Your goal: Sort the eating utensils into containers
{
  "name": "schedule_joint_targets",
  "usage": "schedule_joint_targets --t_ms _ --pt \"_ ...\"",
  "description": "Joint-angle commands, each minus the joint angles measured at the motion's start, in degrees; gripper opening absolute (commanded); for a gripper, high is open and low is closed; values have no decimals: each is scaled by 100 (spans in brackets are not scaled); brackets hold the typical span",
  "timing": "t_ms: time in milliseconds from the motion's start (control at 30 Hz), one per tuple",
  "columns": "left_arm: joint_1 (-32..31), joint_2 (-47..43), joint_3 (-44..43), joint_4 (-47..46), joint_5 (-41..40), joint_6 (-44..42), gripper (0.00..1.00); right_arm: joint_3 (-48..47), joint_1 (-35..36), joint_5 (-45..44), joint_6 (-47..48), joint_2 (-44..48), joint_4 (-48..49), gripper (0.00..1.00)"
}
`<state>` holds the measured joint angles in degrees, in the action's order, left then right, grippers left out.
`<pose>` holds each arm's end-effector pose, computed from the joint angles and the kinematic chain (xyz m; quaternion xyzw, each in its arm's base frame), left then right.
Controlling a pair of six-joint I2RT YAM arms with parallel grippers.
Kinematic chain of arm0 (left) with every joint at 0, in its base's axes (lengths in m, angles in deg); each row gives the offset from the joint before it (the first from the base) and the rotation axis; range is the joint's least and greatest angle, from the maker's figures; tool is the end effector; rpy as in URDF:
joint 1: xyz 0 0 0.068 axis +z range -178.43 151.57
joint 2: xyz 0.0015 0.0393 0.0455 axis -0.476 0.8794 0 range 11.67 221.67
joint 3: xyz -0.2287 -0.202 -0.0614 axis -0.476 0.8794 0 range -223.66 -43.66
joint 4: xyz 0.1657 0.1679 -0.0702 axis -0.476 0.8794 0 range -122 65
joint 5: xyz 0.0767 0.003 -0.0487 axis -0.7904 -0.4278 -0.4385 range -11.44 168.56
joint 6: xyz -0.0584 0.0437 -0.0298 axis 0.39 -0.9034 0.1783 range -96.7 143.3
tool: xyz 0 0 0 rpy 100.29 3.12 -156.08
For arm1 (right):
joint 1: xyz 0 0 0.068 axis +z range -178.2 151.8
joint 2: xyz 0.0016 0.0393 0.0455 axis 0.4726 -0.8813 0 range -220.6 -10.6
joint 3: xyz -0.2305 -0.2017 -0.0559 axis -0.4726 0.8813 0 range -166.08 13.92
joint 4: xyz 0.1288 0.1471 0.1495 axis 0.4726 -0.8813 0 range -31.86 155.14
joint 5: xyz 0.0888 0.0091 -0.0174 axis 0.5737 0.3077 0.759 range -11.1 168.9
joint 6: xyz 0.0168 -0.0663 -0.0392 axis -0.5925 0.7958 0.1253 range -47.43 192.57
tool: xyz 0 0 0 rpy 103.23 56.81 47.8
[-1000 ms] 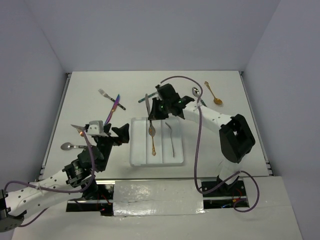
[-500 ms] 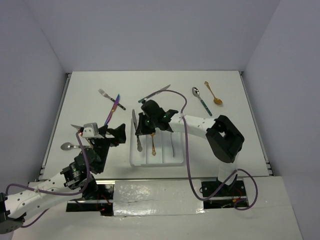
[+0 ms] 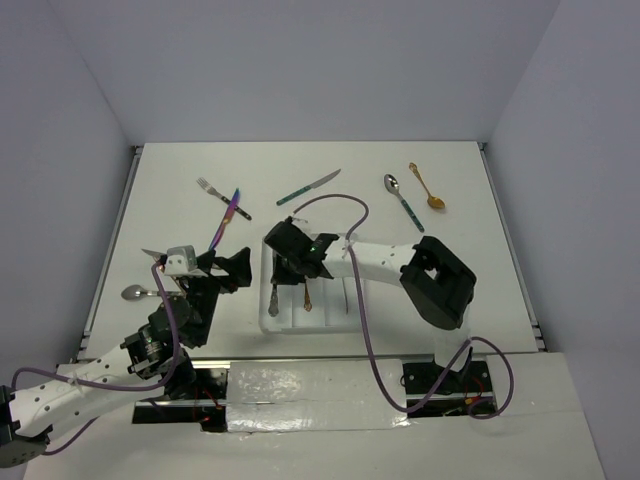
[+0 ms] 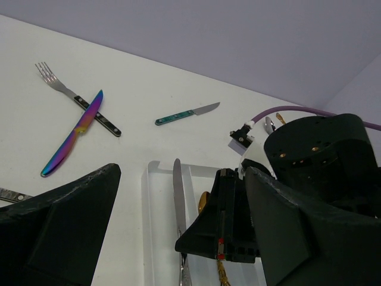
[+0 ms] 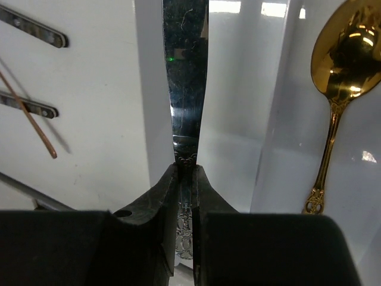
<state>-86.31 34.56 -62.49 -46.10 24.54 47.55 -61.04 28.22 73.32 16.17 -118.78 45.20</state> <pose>0.0912 -0.0425 0.2951 -0.1675 0.6486 -0.2286 0.7064 0.2399 0.3491 0.2140 0.0152 0.9476 0.2373 0.2131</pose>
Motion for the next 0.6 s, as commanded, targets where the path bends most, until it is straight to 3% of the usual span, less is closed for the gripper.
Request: schedule_joint_targets --t_ms 0,567 --pt "-12 -75 -24 -189 -82 36 98 -318 71 -514 -327 -133 -414 0" --pt "-12 -40 -16 -224 -74 1 98 -510 79 -479 67 -458 -422 0"
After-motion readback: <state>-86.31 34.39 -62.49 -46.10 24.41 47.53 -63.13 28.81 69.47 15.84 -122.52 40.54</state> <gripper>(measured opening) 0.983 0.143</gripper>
